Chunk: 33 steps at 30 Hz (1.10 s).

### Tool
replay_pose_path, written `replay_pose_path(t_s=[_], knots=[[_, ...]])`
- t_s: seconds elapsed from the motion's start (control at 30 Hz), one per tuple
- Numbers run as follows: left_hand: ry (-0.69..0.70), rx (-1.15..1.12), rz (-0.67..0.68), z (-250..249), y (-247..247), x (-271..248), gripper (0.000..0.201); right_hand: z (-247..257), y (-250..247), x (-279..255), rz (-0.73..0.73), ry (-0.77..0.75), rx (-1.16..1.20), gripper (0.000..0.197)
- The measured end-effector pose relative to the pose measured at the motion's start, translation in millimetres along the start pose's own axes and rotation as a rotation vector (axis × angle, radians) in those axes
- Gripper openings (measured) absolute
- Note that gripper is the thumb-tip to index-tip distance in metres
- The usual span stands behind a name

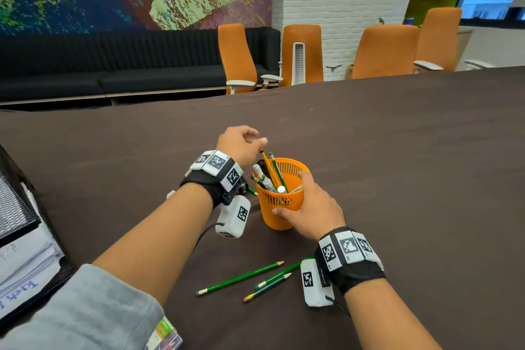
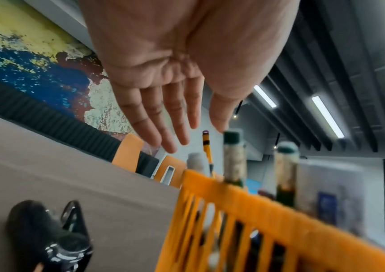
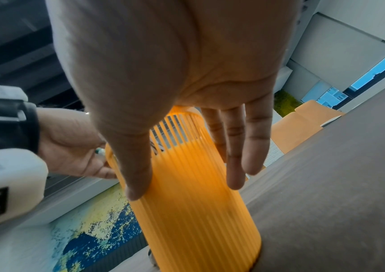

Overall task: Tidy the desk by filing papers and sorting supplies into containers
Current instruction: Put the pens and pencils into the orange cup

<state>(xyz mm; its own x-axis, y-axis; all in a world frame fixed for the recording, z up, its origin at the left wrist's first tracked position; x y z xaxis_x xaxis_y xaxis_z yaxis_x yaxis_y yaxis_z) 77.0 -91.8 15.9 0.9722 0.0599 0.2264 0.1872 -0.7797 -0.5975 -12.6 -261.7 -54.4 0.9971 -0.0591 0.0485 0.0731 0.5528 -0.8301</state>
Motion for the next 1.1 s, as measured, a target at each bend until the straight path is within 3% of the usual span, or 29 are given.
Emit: replay_pose_path(t_s=[0.1, 0.2, 0.37, 0.5, 0.57, 0.6, 0.7, 0.8, 0.87, 1.0, 1.1], knots=[[0.014, 0.173, 0.186, -4, 4, -6, 0.046, 0, 0, 2, 0.001, -0.003, -0.005, 0.093], [0.048, 0.303, 0.334, -11, 9, -13, 0.050, -1, 1, 2, 0.004, -0.002, -0.012, 0.092], [0.086, 0.343, 0.384, -17, 5, -21, 0.038, -1, 2, 2, -0.003, -0.005, -0.007, 0.090], [0.119, 0.495, 0.486, -10, 1, -26, 0.055, -2, 4, 2, -0.016, -0.010, 0.005, 0.096], [0.144, 0.400, 0.430, -7, -3, -29, 0.059, -2, 4, 2, -0.023, -0.023, 0.016, 0.098], [0.174, 0.317, 0.331, -6, -7, -32, 0.052, -2, 4, 1, -0.022, -0.026, 0.016, 0.100], [0.239, 0.171, -0.035, 0, -20, -50, 0.013, -2, 3, 2, -0.010, -0.021, -0.002, 0.100], [0.146, 0.231, -0.093, 15, -29, -71, 0.015, -3, 1, 3, 0.001, -0.008, -0.010, 0.100], [0.068, 0.364, 0.077, 28, -30, -84, 0.020, -2, 1, 2, 0.007, -0.001, -0.007, 0.100], [0.036, 0.615, 0.677, 58, -20, -114, 0.019, -1, 2, 1, 0.009, 0.002, -0.002, 0.100], [0.036, 0.734, 0.840, 71, -8, -132, 0.024, 0, 2, 0, 0.015, 0.002, 0.003, 0.100]])
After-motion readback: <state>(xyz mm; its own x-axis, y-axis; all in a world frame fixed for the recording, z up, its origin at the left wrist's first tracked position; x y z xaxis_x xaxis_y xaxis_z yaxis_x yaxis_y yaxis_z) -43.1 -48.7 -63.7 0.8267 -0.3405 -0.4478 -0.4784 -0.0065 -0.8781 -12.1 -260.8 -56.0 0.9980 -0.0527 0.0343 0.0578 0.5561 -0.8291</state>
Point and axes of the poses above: each hand's wrist, its own x-axis towards the middle knuckle, its own y-axis out of the palm, z = x × y, the point moved 1 cm from there along x, towards the middle knuckle, and after that the axes turned 1 degree about x, right-handed, at the moved point
